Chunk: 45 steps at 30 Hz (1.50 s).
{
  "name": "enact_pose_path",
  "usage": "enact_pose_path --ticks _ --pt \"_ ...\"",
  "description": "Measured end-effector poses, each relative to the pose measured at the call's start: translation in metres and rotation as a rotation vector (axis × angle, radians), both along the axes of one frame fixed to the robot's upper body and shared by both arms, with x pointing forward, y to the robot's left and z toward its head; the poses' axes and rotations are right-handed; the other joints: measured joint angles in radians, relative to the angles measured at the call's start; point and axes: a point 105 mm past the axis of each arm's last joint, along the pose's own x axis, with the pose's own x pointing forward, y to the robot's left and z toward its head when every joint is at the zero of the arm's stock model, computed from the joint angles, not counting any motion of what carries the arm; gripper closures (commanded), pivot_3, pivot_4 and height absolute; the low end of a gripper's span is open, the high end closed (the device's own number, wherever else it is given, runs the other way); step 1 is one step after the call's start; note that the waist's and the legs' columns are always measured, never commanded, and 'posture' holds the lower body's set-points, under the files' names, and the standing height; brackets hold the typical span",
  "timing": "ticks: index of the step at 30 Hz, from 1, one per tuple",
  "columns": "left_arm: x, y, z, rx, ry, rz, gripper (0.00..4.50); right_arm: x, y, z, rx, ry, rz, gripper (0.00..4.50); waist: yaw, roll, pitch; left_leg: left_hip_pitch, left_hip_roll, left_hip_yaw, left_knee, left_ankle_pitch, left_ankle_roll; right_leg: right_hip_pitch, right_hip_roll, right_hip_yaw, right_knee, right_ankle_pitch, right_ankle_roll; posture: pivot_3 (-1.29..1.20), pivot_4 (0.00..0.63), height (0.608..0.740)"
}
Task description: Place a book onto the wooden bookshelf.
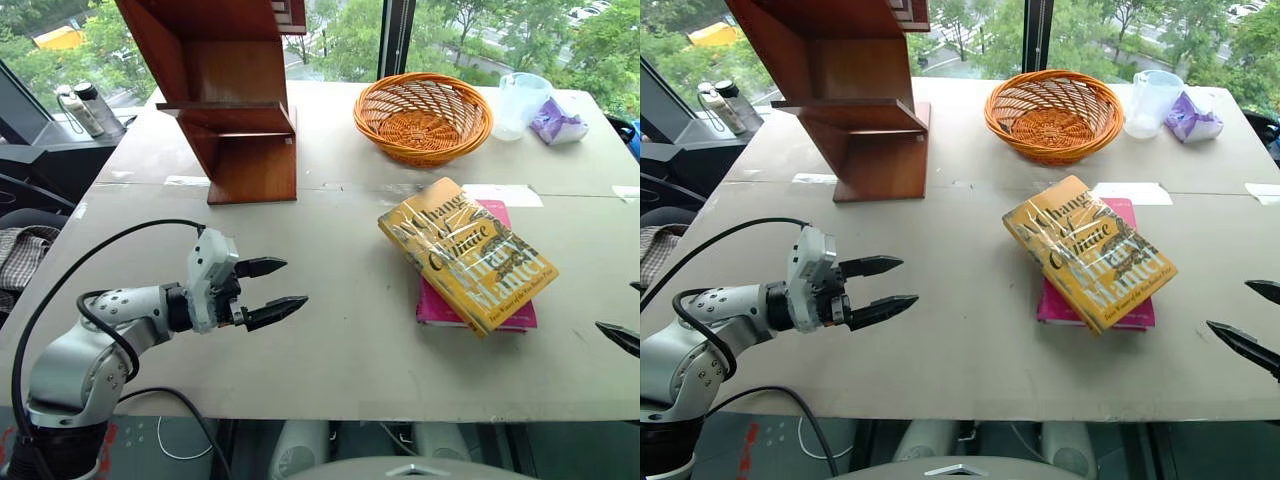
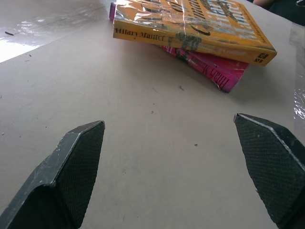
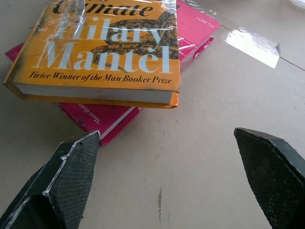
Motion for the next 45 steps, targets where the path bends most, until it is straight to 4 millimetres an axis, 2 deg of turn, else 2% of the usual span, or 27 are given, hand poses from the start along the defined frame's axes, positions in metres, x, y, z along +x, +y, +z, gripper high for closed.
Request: enact_pose_path --ticks 3,4,7,11,12,14,18,19,21,26,28,31,38,45 --pt "0.002 -0.001 0.001 -0.003 -0.004 0.000 0.02 0.002 0.000 0.002 0.003 -0.013 -0.012 0.00 0.000 0.000 0.000 0.000 0.000 0.000 0.000 0.000 0.000 0.001 0.000 0.000 -0.001 0.000 0.000 0.00 0.150 0.733" --pt "0.006 -0.006 0.007 -0.021 -0.031 -0.014 0.02 0.009 0.003 0.006 0.030 -0.049 -0.041 0.00 0.001 0.000 0.000 0.000 0.000 0.000 0.001 0.000 0.000 0.001 0.000 -0.001 -0.001 0.000 0.001 0.00 0.150 0.733" --pt "0.009 -0.024 0.020 -0.053 -0.090 -0.083 0.02 0.022 0.023 0.024 0.031 -0.126 -0.036 0.00 0.001 0.000 0.000 0.001 0.000 0.000 0.002 0.000 0.000 0.001 0.000 -0.001 0.000 0.001 0.001 0.00 0.150 0.733" --pt "0.010 -0.040 0.029 -0.065 -0.131 -0.154 0.00 0.042 0.036 0.034 -0.023 -0.101 -0.086 1.08 -0.001 0.000 0.000 0.001 0.000 0.001 0.002 0.000 0.000 0.001 0.002 -0.001 0.000 0.001 0.001 0.00 0.150 0.733" --pt "0.010 -0.041 0.030 -0.063 -0.141 -0.166 0.00 0.045 0.038 0.037 -0.019 -0.103 -0.095 1.68 -0.001 0.000 0.000 0.001 0.000 0.001 0.002 0.000 0.000 0.002 0.004 -0.001 0.000 0.001 0.001 0.00 0.150 0.733" --pt "0.007 -0.047 0.030 -0.055 -0.150 -0.204 0.00 0.058 0.044 0.041 -0.026 -0.100 -0.113 2.45 -0.002 0.000 0.000 0.001 0.000 0.002 0.001 0.000 0.000 0.001 0.006 0.000 0.000 0.001 0.001 0.00 0.150 0.733" --pt "0.001 -0.060 0.030 -0.044 -0.178 -0.275 0.00 0.091 0.063 0.041 -0.126 -0.090 -0.117 4.36 -0.003 0.000 0.000 0.001 -0.001 0.003 0.002 0.000 0.001 0.001 0.006 0.000 0.000 0.001 0.000 0.00 0.150 0.733" --pt "0.000 -0.064 0.030 -0.040 -0.187 -0.288 0.00 0.107 0.064 0.039 -0.164 -0.090 -0.159 4.45 -0.003 0.000 0.000 0.001 -0.001 0.002 0.002 0.000 0.001 0.001 0.006 -0.001 0.000 0.001 0.000 0.00 0.150 0.733" --pt "-0.002 -0.066 0.030 -0.036 -0.196 -0.304 0.00 0.124 0.063 0.025 -0.246 -0.048 -0.217 4.45 0.001 0.000 0.000 -0.001 -0.001 0.002 0.002 0.001 0.000 -0.001 0.006 -0.001 0.000 0.001 0.000 0.00 0.150 0.733" --pt "-0.006 -0.067 0.028 -0.031 -0.189 -0.320 0.00 0.142 0.057 0.005 -0.386 0.014 -0.250 4.45 0.001 0.000 0.000 -0.008 -0.001 0.003 0.004 0.004 -0.004 -0.005 0.007 -0.002 0.000 0.003 0.005 0.00 0.150 0.733" --pt "-0.006 -0.065 0.028 -0.024 -0.190 -0.312 0.00 0.143 0.055 -0.002 -0.428 0.053 -0.229 4.45 0.000 0.000 0.000 -0.008 -0.001 0.003 0.004 0.004 -0.004 -0.005 0.007 -0.002 -0.001 0.003 0.006 0.00 0.150 0.733" --pt "-0.006 -0.061 0.027 -0.027 -0.191 -0.284 0.00 0.141 0.063 -0.009 -0.414 0.101 -0.165 4.45 -0.002 0.000 0.000 -0.008 -0.001 0.003 0.004 0.003 -0.004 -0.005 0.008 -0.002 -0.001 0.003 0.006 0.00 0.150 0.733" --pt "-0.008 -0.051 0.021 -0.024 -0.176 -0.236 0.00 0.138 0.088 -0.007 -0.363 0.115 -0.073 4.45 -0.003 0.000 0.000 -0.006 0.000 0.002 0.005 0.003 -0.003 -0.005 0.008 -0.003 0.004 0.003 0.006 0.00 0.150 0.733" --pt "-0.007 -0.049 0.022 -0.024 -0.186 -0.224 0.00 0.132 0.111 -0.012 -0.319 0.132 -0.005 4.45 -0.002 0.000 0.000 -0.007 0.000 0.001 0.009 0.003 -0.002 -0.005 0.007 -0.003 0.007 0.003 0.005 0.00 0.150 0.733"
